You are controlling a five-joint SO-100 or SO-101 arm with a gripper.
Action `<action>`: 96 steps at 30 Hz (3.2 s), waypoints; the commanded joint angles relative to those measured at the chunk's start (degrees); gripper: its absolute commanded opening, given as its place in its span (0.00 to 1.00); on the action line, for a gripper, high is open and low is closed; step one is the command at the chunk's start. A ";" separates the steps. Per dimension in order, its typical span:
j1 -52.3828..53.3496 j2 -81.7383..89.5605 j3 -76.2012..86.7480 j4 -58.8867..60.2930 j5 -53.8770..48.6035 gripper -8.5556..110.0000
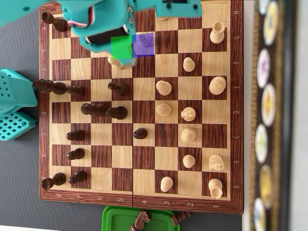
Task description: Play chess
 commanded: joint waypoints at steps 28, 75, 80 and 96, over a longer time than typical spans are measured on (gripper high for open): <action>-1.93 -8.70 -9.84 -0.09 0.35 0.22; -0.88 -8.17 -10.11 -2.02 -1.67 0.12; -0.88 -3.87 -8.96 -1.67 -1.58 0.12; -1.05 10.55 8.70 -4.22 -0.88 0.12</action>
